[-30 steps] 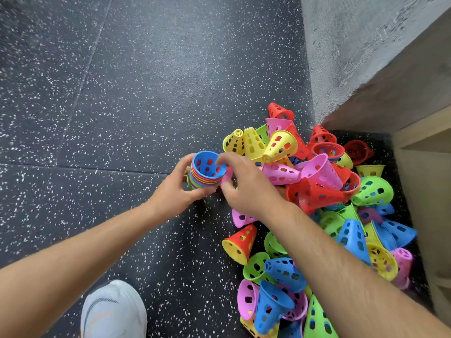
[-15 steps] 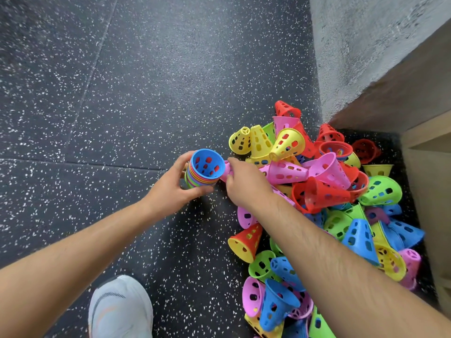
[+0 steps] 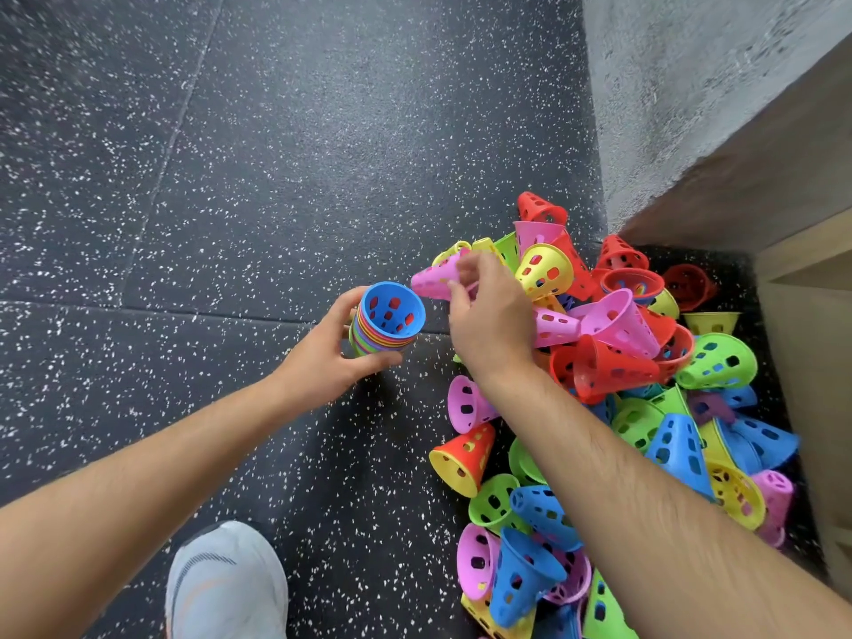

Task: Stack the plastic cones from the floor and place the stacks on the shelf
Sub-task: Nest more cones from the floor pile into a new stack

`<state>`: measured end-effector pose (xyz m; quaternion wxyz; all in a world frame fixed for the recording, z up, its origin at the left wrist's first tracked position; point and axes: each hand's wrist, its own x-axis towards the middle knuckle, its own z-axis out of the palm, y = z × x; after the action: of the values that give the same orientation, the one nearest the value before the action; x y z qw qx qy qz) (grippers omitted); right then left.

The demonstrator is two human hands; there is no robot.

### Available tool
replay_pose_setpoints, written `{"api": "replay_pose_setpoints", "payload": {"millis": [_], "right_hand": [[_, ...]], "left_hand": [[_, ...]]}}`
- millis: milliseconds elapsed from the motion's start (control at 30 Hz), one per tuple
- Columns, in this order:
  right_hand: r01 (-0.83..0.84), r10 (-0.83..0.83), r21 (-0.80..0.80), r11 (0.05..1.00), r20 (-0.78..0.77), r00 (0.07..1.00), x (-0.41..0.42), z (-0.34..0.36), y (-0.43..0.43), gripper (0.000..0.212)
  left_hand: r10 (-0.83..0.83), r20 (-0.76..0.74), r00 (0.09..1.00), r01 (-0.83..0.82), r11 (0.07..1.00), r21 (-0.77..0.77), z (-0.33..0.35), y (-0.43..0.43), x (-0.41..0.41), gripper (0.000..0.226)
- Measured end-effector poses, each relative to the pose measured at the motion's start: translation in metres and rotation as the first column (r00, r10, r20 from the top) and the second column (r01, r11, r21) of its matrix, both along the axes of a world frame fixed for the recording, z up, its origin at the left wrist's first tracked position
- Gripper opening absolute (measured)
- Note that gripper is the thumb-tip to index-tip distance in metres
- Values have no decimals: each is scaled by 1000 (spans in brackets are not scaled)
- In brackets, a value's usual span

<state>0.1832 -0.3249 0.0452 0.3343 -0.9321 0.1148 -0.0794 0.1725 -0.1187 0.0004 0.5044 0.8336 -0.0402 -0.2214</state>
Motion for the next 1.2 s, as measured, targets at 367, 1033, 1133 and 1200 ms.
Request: {"api": "replay_pose_setpoints", "payload": {"millis": [367,1033,1133,1200], "right_hand": [[-187,177,14,982,258,950,-10,4,2,13],[-341,307,-201,918,-181,934,36,-13,-13,40],[-369,222,-461,807,-342,913,70,-20,-24,59],[-444,202,-536,717,-451,870,83,-26,-27,62]], "left_hand": [[9,1,1000,-9,1000,-17,-7,-6,9,79],[-9,56,998,13,997,-77,0,-20,29,80],[-51,73,996,56,996,-67,-2,-24,28,73],[-74,84,994,79,995,-56,-4,-25,26,73]]}}
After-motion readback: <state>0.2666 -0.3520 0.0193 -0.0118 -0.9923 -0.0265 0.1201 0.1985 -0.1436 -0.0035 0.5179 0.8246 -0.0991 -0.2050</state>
